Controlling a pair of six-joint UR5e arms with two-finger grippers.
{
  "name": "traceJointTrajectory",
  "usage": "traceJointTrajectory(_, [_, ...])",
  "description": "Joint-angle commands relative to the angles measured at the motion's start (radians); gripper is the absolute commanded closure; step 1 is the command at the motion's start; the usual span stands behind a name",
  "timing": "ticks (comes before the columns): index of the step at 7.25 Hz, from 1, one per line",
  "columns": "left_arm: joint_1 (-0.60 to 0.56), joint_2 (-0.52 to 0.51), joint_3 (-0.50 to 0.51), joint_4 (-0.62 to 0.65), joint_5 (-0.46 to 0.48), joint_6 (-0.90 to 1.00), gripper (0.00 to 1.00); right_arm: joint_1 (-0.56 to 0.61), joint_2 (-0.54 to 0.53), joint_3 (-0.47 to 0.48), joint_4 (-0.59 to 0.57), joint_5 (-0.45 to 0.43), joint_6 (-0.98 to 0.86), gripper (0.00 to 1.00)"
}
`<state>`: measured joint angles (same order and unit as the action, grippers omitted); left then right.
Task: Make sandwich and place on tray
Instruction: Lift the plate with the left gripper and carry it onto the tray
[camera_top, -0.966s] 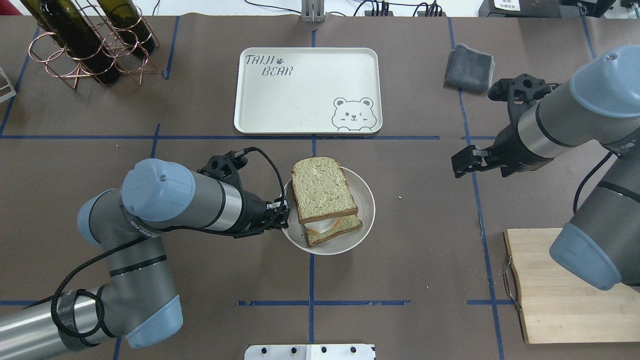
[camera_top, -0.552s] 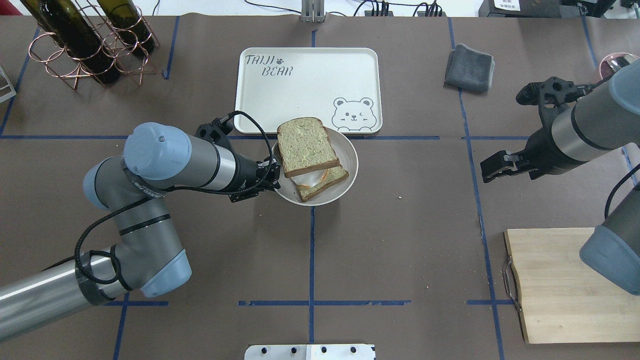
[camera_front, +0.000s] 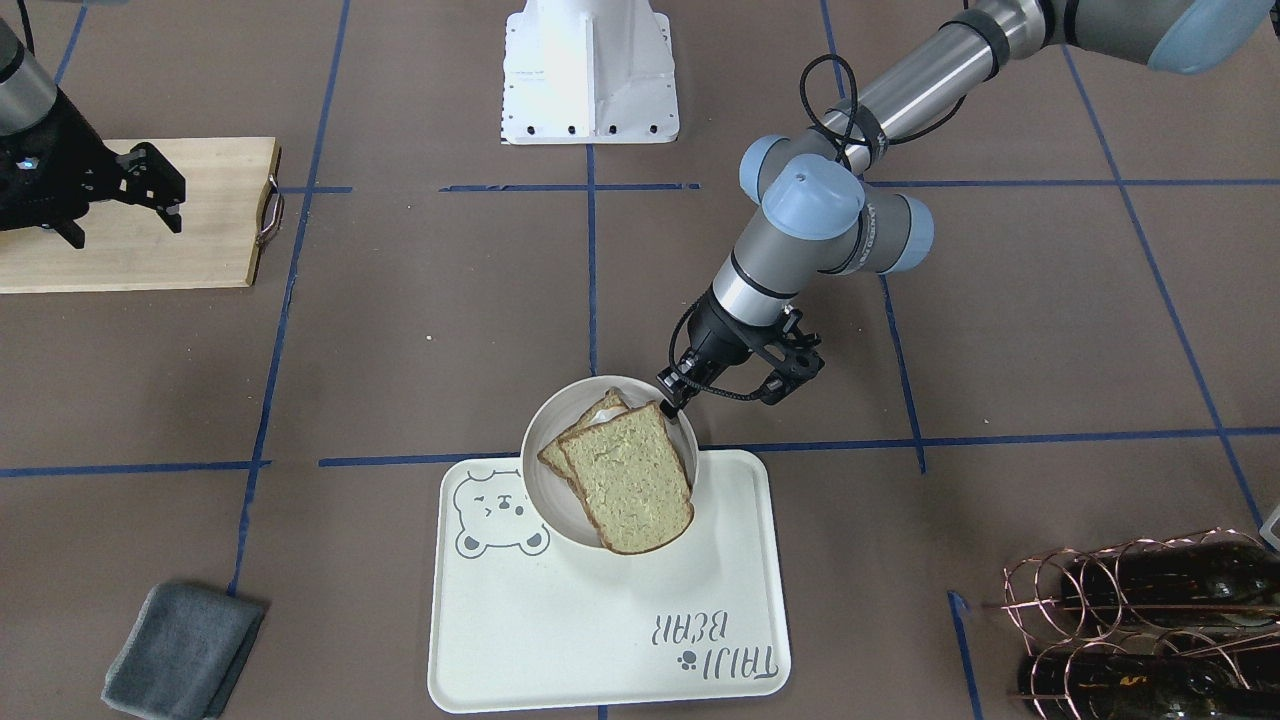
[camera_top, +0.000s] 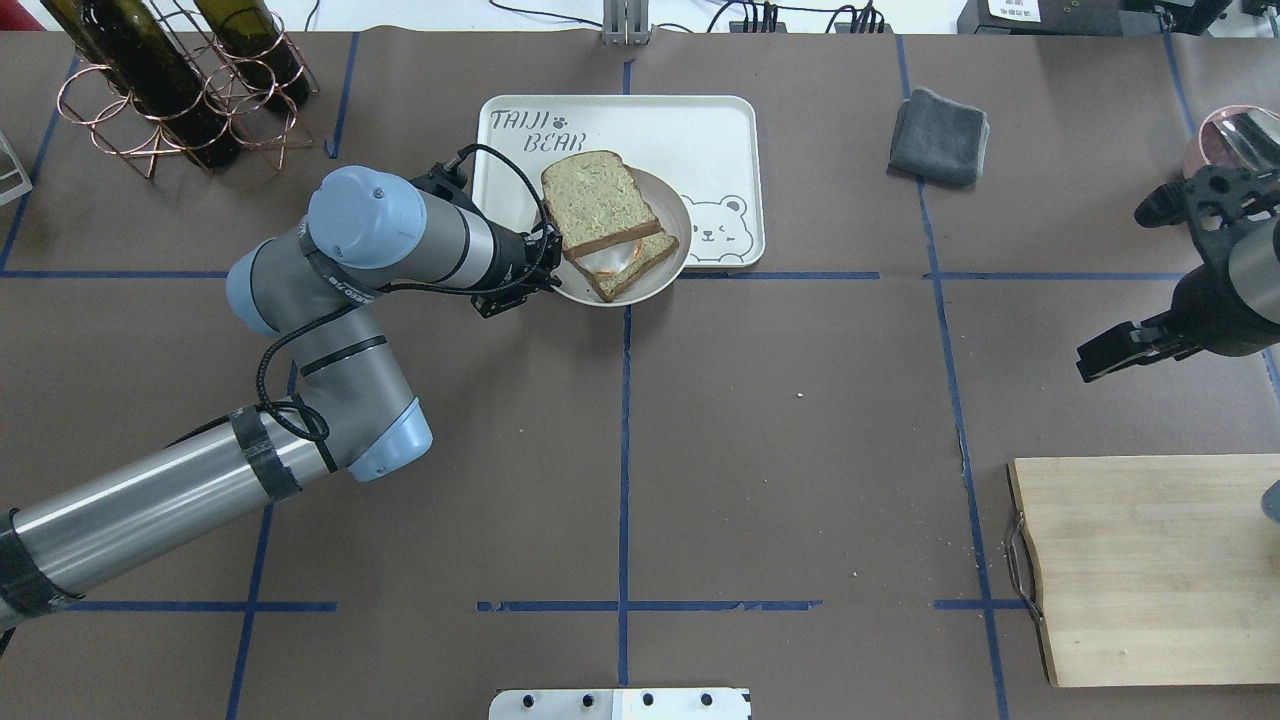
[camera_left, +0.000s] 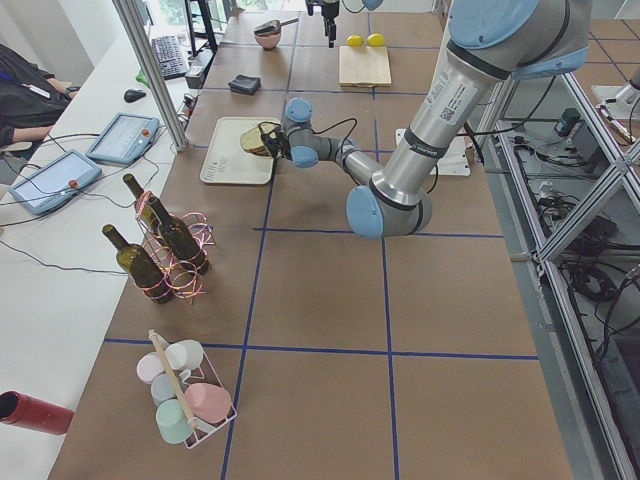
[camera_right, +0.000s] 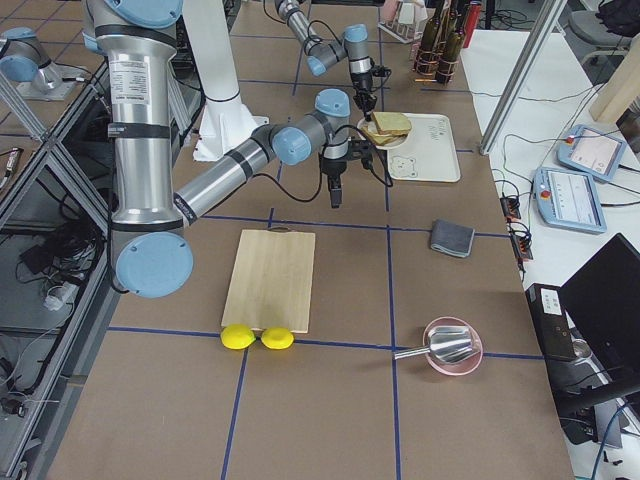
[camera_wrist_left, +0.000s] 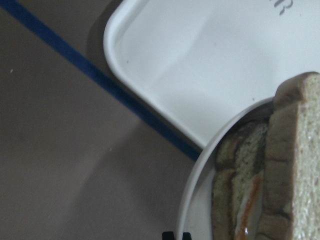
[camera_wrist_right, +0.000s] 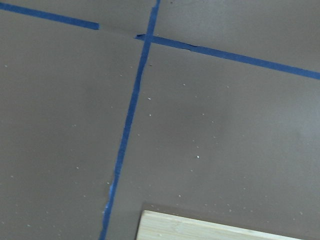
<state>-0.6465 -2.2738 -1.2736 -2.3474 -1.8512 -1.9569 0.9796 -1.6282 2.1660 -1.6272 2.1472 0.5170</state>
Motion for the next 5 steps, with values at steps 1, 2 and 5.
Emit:
traceJointTrajectory(1, [-0.015,-0.071,0.138,-0.064,0.044,-0.040,1.00,0.114,-0.039,-0.049,0.000,0.071,-0.177,0.00])
traceJointTrajectory(2, [-0.015,-0.105,0.207,-0.100,0.068,-0.065,1.00,0.128,-0.039,-0.066,0.000,0.080,-0.193,0.00])
traceJointTrajectory(5, [-0.013,-0.144,0.281,-0.118,0.095,-0.068,1.00,0.148,-0.044,-0.071,-0.002,0.079,-0.192,0.00])
